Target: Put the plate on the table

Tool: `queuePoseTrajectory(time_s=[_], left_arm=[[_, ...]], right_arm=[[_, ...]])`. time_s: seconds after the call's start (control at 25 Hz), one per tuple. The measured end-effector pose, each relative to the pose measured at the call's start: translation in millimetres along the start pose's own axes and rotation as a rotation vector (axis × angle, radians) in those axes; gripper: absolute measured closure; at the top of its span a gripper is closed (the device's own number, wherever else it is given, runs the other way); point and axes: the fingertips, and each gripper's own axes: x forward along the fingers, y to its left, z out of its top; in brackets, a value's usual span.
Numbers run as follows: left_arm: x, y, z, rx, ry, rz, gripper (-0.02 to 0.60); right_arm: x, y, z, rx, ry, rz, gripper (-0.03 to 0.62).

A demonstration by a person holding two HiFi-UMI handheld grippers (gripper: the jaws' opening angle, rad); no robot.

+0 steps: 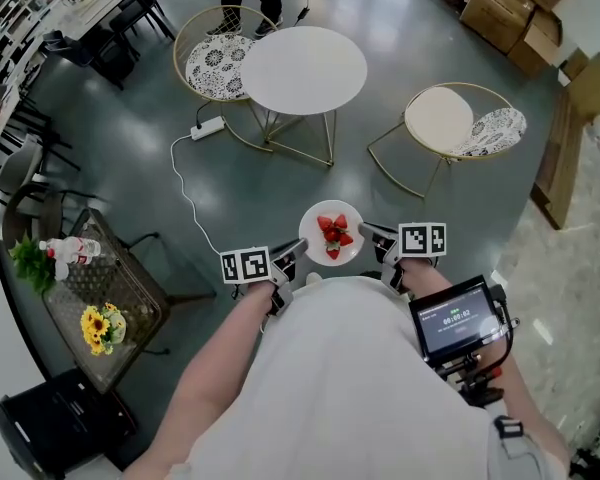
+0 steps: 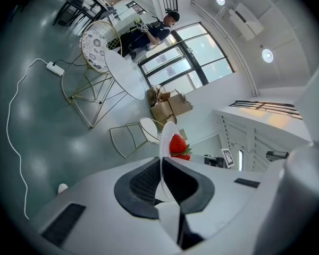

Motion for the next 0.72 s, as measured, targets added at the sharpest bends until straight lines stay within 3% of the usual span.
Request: queuePoseTrajectory(time_s=[0.4,0.72], left_arm=[[-1.8,1.7,3.1,-0.016,0.012,0.028,0.568],[-12.8,31.2,20.9,-0.061,-0.022,0.084,0.568]], right_arm=[[3.0,-0.1,0.1,0.029,0.014,-0.007,0.566],[46.2,-2.9,8.5,0.044,0.065,0.032,0.566]])
